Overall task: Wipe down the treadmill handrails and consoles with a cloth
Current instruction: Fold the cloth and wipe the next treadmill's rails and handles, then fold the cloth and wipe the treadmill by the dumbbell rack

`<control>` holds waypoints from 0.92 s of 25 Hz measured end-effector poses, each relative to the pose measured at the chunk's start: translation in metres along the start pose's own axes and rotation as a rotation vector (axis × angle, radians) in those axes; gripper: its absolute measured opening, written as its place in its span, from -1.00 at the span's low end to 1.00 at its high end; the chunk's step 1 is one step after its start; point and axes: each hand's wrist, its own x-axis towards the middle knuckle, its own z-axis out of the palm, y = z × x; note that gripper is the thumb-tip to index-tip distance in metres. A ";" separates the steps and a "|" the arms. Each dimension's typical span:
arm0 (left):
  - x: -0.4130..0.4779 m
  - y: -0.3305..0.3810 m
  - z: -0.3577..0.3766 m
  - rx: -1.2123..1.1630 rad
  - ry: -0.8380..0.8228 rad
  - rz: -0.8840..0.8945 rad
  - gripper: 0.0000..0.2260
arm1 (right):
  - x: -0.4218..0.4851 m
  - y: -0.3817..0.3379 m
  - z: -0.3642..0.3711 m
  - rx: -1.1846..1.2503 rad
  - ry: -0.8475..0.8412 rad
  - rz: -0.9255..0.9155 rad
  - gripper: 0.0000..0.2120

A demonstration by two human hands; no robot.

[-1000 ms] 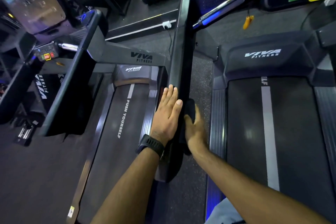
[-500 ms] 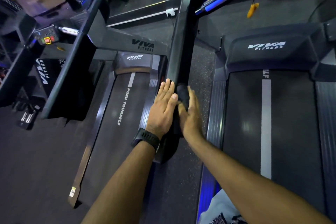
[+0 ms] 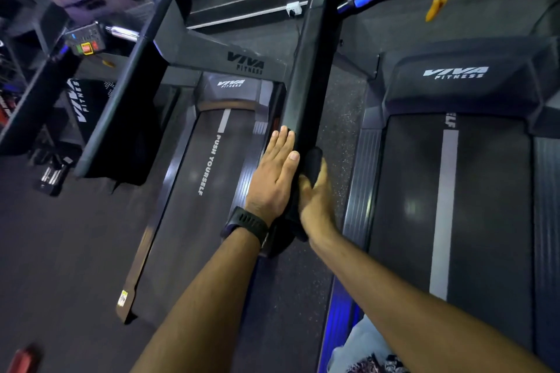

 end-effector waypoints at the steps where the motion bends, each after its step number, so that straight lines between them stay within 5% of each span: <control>1: 0.001 0.000 0.000 -0.002 0.002 0.001 -0.50 | -0.011 -0.005 -0.002 -0.029 -0.021 -0.109 -0.35; 3: 0.001 0.000 -0.001 0.000 0.000 -0.002 -0.50 | -0.008 -0.007 -0.004 -0.016 -0.028 -0.243 -0.40; 7: -0.010 -0.004 0.001 0.028 0.008 0.000 -0.49 | 0.002 0.003 0.000 0.007 0.018 0.015 -0.31; 11: -0.016 -0.003 -0.002 0.013 0.020 -0.011 -0.50 | -0.022 0.003 -0.004 -0.018 -0.060 -0.266 -0.39; 15: -0.029 -0.002 -0.001 0.018 0.015 -0.030 -0.52 | -0.010 0.014 -0.003 0.022 -0.019 0.024 -0.38; 20: -0.031 -0.004 -0.001 0.000 0.040 -0.046 -0.52 | -0.023 0.004 -0.004 -0.043 -0.039 -0.323 -0.40; 23: -0.038 -0.004 0.000 0.045 0.018 -0.042 -0.51 | -0.017 0.017 -0.002 0.036 -0.006 0.016 -0.32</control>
